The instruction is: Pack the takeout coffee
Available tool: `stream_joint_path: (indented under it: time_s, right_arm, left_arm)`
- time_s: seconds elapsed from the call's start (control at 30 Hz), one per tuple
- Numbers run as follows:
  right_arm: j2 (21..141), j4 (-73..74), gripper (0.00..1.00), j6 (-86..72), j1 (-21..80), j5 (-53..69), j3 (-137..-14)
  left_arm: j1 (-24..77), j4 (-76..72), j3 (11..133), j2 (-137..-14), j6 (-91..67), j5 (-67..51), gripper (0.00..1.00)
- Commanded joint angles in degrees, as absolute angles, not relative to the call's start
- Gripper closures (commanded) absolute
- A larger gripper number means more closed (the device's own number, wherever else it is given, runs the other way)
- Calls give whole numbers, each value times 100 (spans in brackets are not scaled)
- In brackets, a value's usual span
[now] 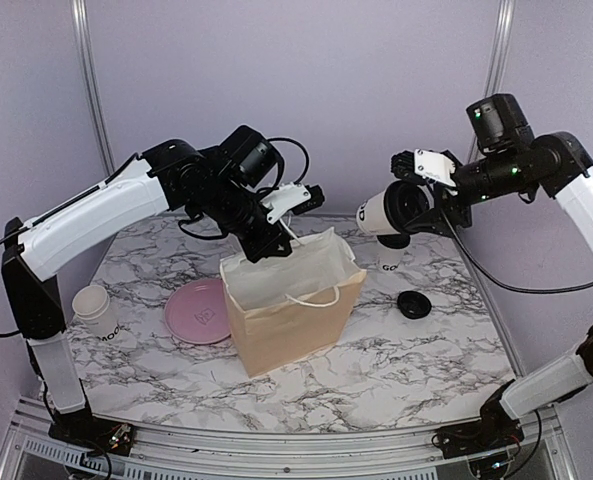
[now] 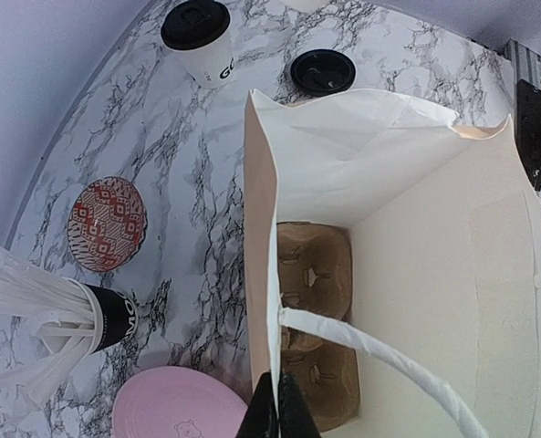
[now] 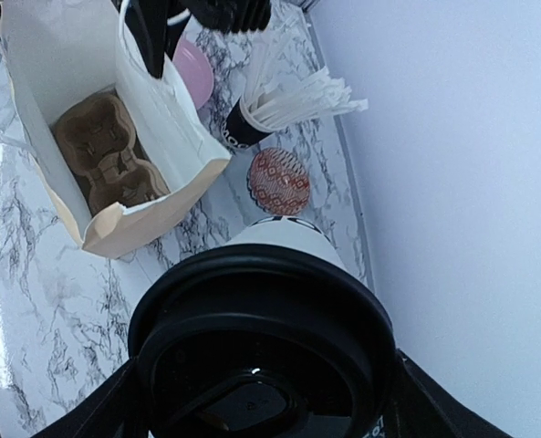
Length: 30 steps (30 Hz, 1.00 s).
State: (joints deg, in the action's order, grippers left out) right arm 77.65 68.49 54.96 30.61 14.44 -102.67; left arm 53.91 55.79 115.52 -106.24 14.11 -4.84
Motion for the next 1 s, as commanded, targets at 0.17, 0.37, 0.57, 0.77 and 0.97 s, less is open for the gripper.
stream_joint_path:
  time_s: [0.17, 0.37, 0.57, 0.77, 0.97]
  right_arm:
    - [7401, 7704, 37, 6281, 3413, 2971, -10781]
    - [7557, 7784, 37, 6264, 4222, 2556, -10738]
    - [7958, 7332, 41, 5871, 4855, 1671, -10833]
    - [8302, 7063, 42, 5674, 5395, 1017, -10870]
    - [8579, 6858, 43, 5643, 5861, 405, -10662]
  left_arm:
    - [5493, 5733, 11602, -10661, 1419, -483, 100]
    - [5532, 5739, 11682, -10713, 1357, -461, 100]
    - [5619, 5752, 11813, -10766, 1362, -426, 100]
    - [5709, 5774, 11899, -10758, 1402, -373, 100]
    - [5802, 5792, 11875, -10756, 1383, -371, 100]
